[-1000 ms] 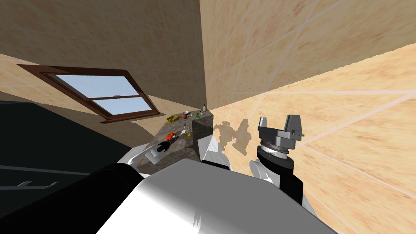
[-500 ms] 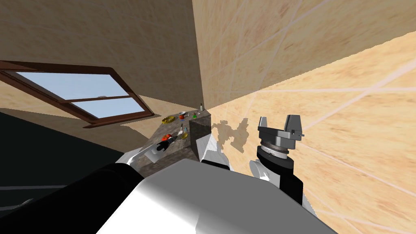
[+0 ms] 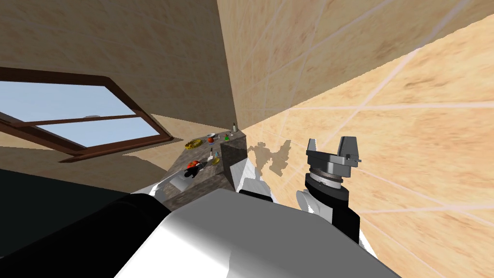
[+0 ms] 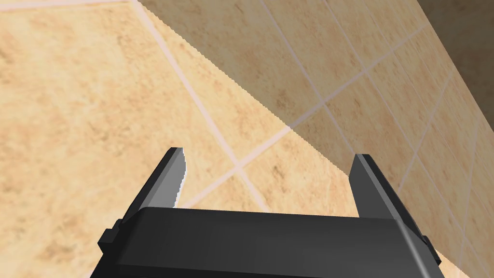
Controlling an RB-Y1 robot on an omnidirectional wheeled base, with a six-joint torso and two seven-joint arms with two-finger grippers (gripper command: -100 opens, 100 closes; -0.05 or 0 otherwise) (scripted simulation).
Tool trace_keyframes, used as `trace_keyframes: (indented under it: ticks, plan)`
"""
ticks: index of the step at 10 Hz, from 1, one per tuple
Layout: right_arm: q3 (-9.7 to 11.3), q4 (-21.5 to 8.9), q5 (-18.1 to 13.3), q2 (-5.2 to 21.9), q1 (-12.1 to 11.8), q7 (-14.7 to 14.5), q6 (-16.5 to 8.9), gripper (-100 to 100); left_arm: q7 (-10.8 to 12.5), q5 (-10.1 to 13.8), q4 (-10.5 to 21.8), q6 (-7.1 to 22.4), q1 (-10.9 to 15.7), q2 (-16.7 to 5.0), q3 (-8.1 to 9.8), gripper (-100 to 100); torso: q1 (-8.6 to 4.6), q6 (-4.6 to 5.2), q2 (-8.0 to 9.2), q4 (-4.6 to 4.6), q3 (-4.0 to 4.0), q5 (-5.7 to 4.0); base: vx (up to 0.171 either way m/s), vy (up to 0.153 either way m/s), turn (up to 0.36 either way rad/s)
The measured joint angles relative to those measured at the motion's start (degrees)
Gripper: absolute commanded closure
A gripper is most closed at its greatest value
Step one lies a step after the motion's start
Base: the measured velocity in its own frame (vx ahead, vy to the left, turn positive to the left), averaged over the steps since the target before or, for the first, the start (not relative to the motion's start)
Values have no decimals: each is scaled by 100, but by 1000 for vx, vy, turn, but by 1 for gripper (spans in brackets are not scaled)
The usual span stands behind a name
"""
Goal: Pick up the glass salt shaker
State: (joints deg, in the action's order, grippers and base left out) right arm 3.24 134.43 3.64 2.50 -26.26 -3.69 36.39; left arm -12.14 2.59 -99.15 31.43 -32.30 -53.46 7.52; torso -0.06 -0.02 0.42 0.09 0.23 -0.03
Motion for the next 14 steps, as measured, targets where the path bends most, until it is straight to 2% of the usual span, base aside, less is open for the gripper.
trace_keyframes:
  ticks: [2,3,7,8,9,14]
  plan:
    - [0,0,0,0,0,0,0,0,27,46,253,17,124,11,38,-100,4,-3,0,0,0,1,-56,-13,-92]
    - [-1,0,0,0,-1,0,0,0,31,48,267,13,125,12,43,100,8,-5,-12,-2,-6,1,-7,-1,12]
    - [-1,0,0,0,-2,0,0,0,31,44,260,3,133,9,50,100,14,-7,-37,-14,-25,7,0,0,-3]
    - [-1,0,0,0,-2,0,0,0,31,44,262,7,131,9,49,0,15,-5,-37,-13,-23,7,0,0,0]
    - [-1,0,0,0,-2,0,0,0,31,44,262,8,130,9,49,100,16,-5,-36,-13,-23,7,71,19,252]
    - [-1,1,0,1,-3,0,1,0,-32,-127,-484,104,-193,49,-47,100,26,-7,-63,-17,-38,11,90,23,202]
